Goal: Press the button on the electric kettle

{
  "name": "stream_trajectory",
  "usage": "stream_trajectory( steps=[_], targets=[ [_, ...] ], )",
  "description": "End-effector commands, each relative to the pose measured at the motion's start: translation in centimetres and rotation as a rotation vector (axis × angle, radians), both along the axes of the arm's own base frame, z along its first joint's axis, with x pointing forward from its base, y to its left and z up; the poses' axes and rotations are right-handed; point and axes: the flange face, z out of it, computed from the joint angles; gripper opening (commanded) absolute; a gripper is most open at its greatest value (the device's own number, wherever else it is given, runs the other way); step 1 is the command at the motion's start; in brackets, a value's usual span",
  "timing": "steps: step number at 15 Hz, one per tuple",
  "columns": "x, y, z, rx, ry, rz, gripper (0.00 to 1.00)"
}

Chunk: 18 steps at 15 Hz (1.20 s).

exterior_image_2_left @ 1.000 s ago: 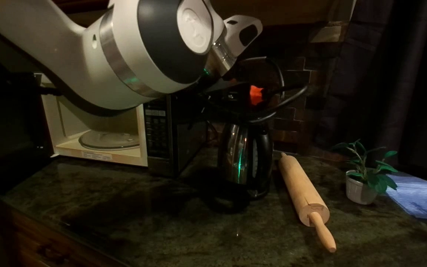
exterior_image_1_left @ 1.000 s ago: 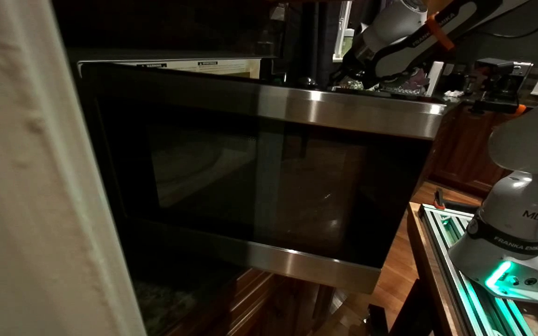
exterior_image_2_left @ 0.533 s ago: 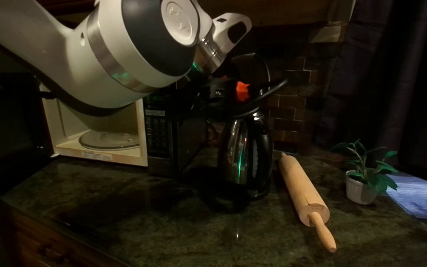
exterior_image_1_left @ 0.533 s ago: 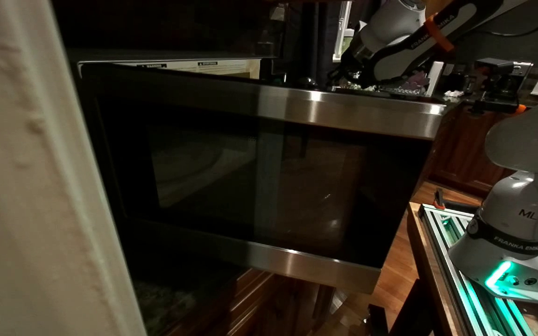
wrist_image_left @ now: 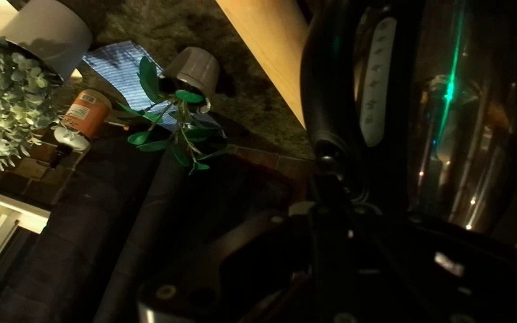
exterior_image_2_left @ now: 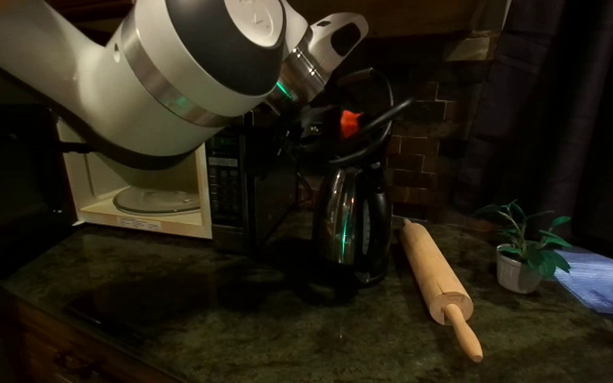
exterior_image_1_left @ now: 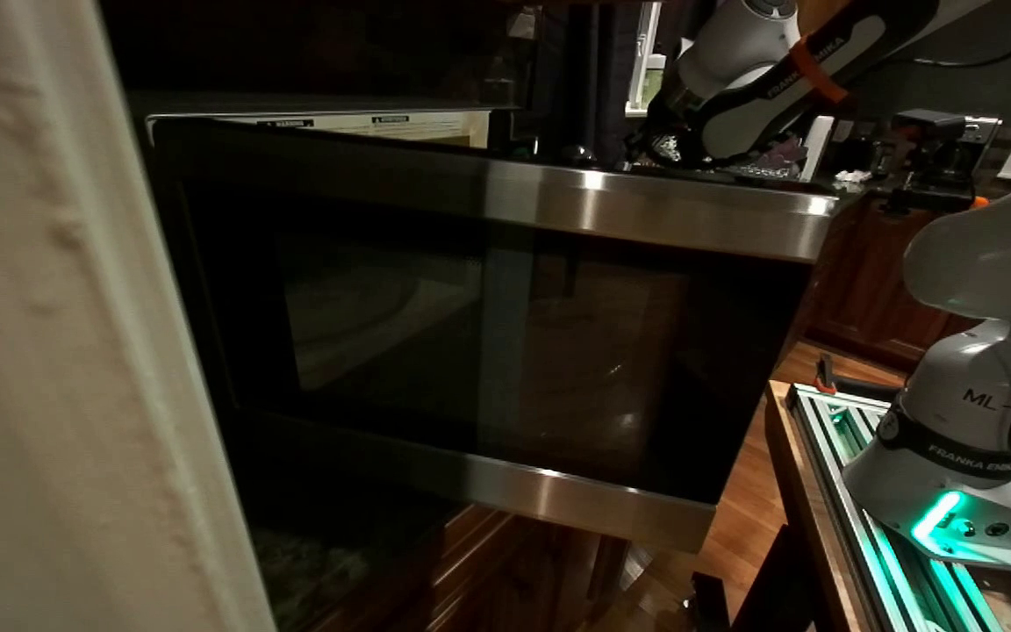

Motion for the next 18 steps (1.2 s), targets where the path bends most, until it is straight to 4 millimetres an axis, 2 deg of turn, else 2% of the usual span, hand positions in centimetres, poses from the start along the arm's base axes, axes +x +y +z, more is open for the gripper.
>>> stream_trajectory(
  steps=[1,9,15,18],
  targets=[
    [0.4,-0.1,-0.8,-0.002,0.020,-0.040,0.00],
    [1.6,-0.2,-1.7,-0.013,0.031,-0.036,0.00],
    [2.4,0.1,-3.6,0.051,0.146,0.060,0.00],
    [2.9,0.0,-3.7,0.076,0.207,0.106,0.00]
  ],
)
